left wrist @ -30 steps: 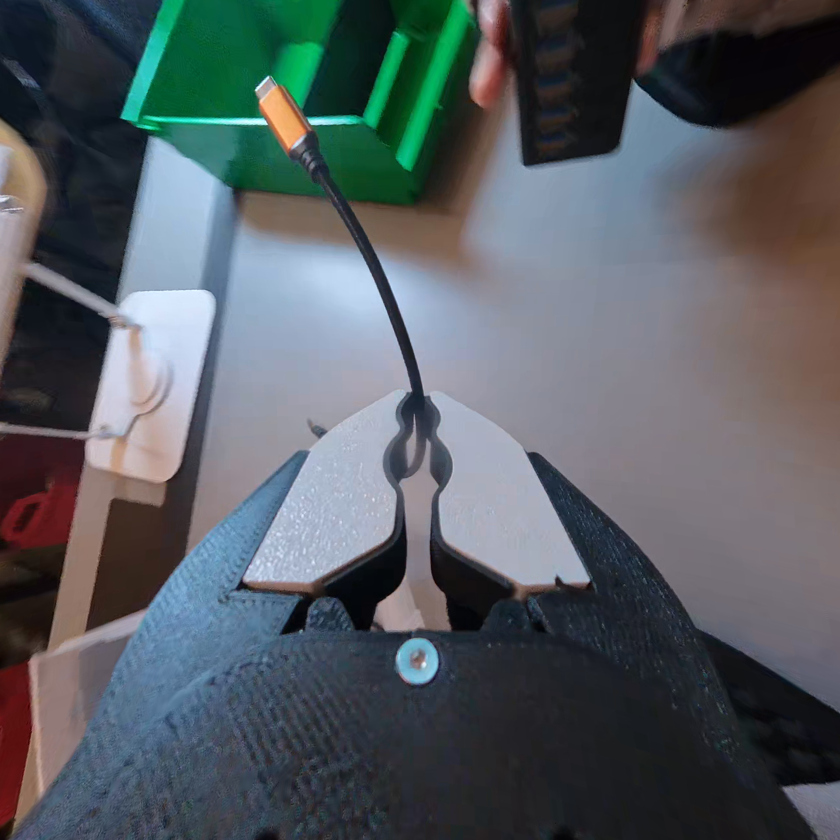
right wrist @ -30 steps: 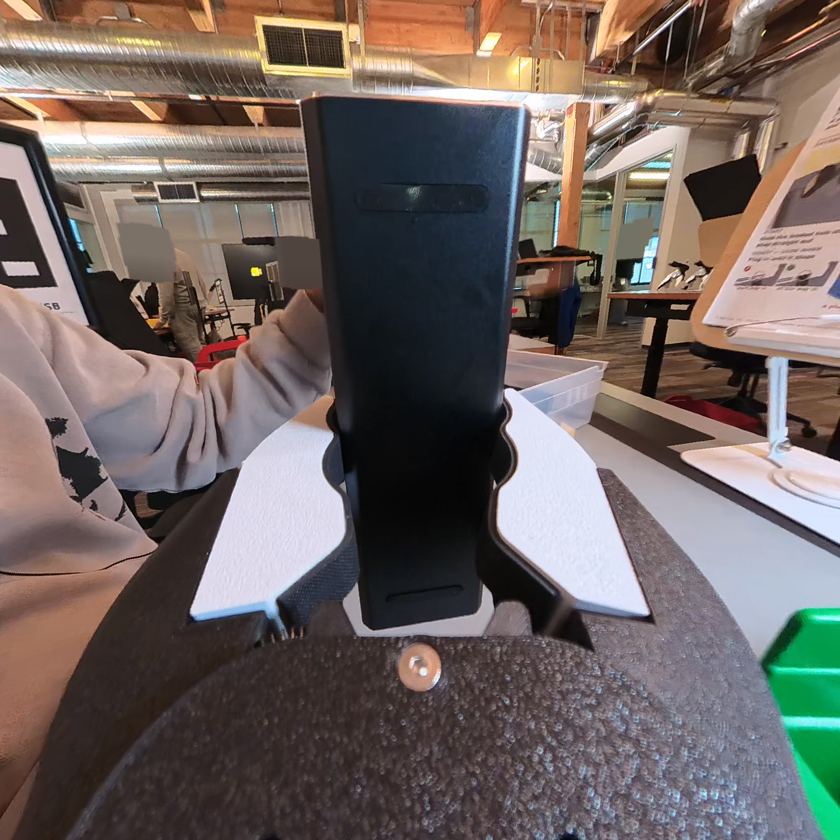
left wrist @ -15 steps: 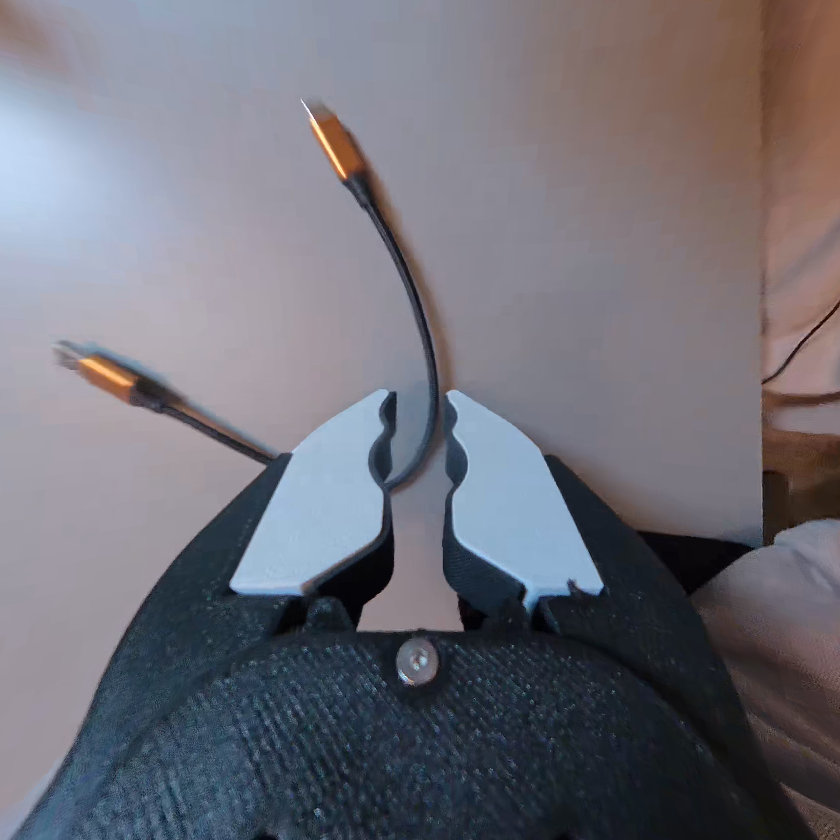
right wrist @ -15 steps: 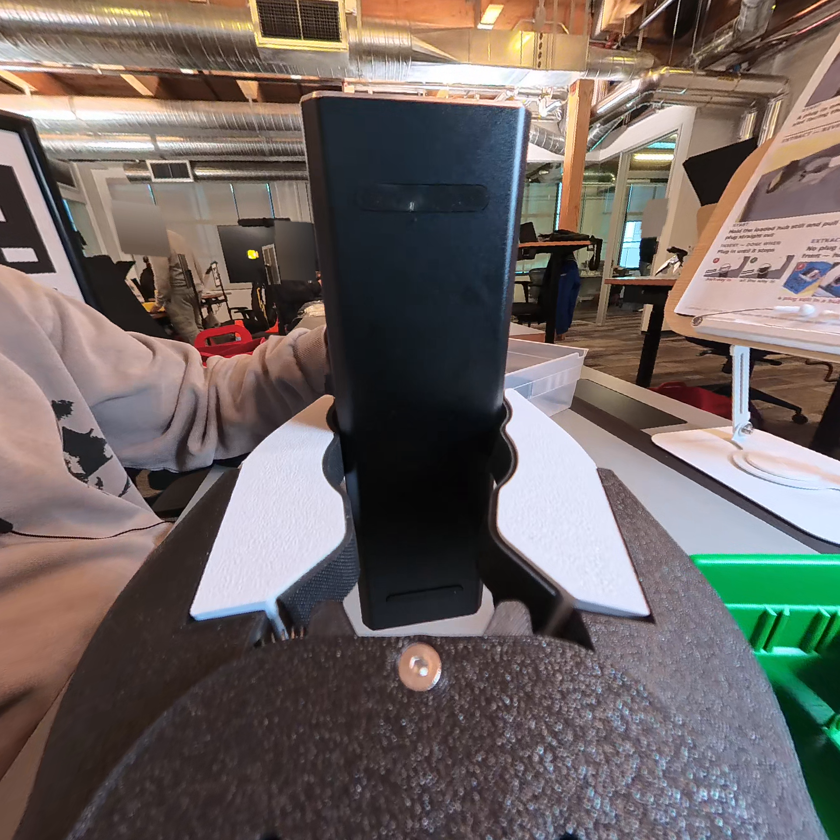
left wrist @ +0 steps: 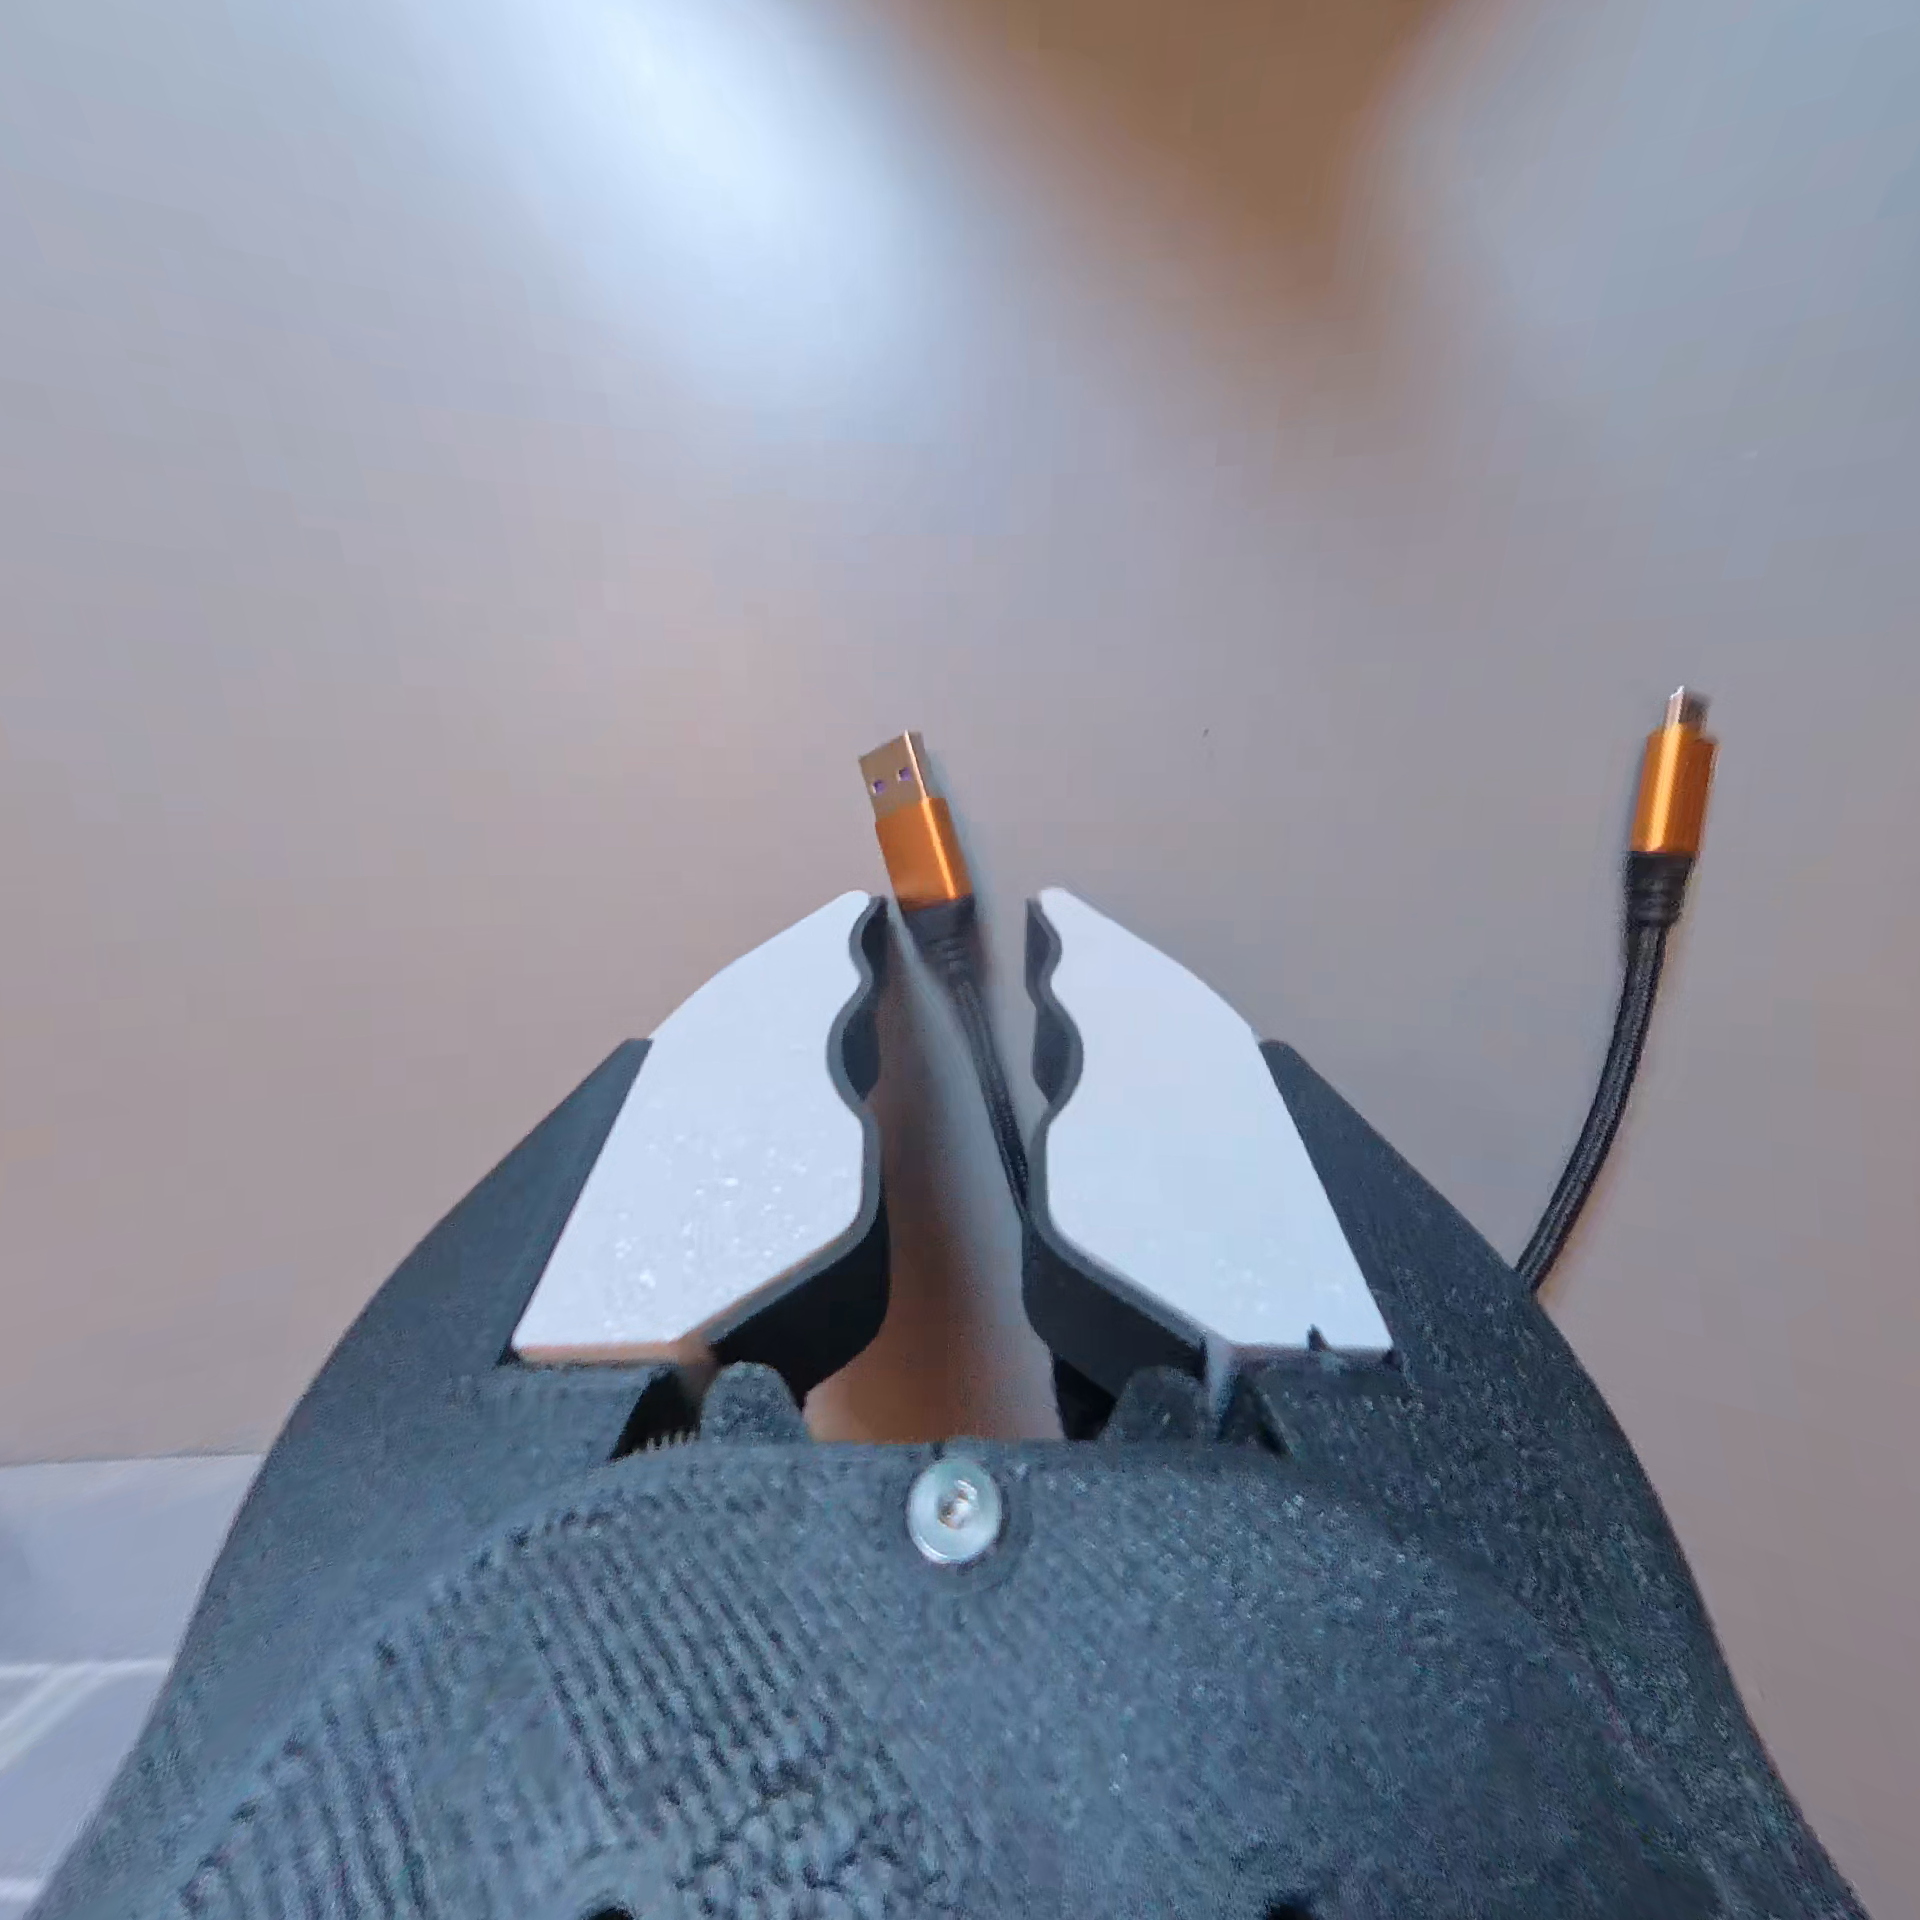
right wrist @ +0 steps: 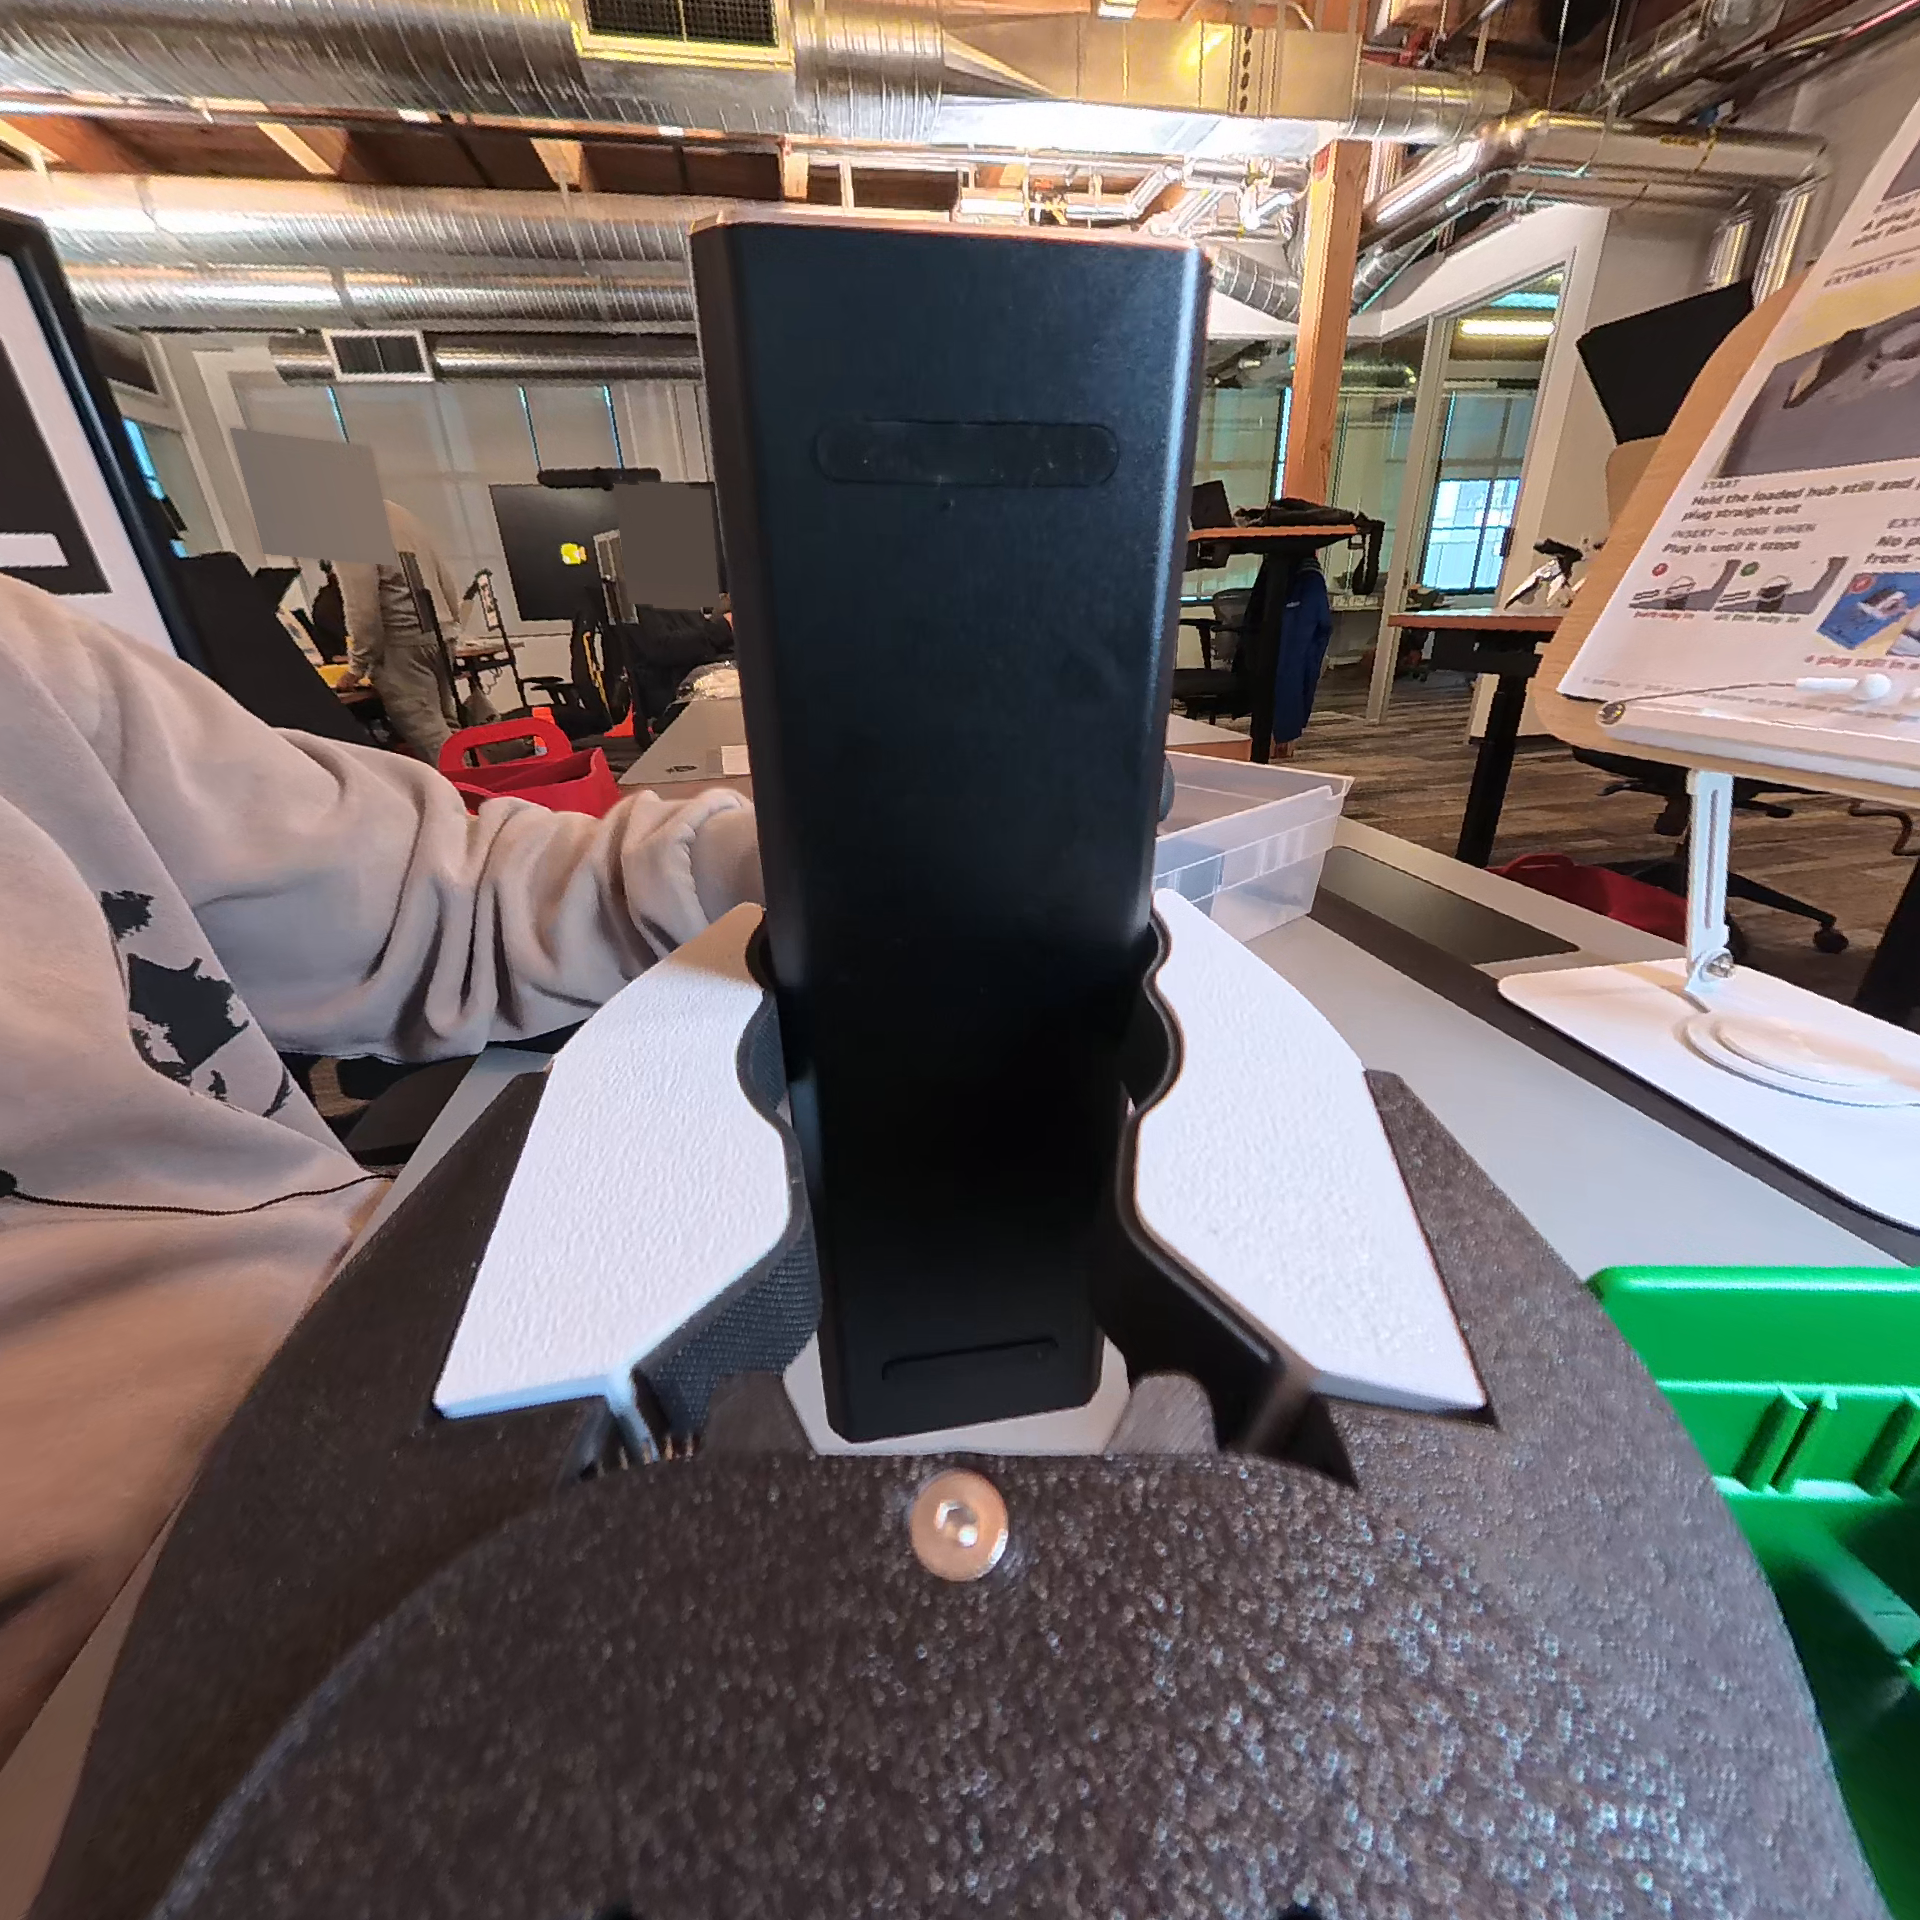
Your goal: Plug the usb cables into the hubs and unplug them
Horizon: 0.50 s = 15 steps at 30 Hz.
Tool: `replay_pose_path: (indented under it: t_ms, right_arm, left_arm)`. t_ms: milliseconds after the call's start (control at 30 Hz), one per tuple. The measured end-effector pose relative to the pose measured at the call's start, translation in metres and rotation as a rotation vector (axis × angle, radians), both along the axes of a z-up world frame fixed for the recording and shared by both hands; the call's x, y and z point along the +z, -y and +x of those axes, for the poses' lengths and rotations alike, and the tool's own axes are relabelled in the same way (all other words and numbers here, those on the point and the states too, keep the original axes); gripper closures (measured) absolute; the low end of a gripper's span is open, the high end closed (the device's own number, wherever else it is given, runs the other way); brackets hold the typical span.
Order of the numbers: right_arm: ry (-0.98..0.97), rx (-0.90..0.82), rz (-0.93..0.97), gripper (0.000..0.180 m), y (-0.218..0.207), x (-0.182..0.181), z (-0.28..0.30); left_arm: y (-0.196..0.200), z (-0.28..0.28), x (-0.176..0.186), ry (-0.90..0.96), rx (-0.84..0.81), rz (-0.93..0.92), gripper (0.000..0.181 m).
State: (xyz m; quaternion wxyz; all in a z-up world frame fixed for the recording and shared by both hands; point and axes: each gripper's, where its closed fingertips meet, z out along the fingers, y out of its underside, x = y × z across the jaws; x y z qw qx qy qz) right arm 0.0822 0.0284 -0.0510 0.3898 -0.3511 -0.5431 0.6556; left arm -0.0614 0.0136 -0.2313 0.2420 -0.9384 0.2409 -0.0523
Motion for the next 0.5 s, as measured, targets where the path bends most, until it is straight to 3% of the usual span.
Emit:
replay_pose_path:
  t_ms: [33,200,333,500]
  right_arm:
    - [0.0,0.002,-0.001,0.116,0.0,0.0,0.0]
    - [0.011,0.016,0.006,0.116,0.003,-0.004,-0.001]
    - [0.017,0.106,0.007,0.116,0.016,-0.003,0.005]
    - [0.029,0.211,-0.005,0.116,0.033,-0.003,0.01]
  left_arm:
    - [-0.002,0.0,0.0,-0.012,-0.015,0.014,0.165]
    - [0.004,0.023,0.006,0.021,-0.28,0.092,0.168]
    - [0.008,0.058,0.052,0.183,-0.483,0.321,0.168]
    - [0.015,0.082,0.105,0.251,-0.559,0.533,0.168]
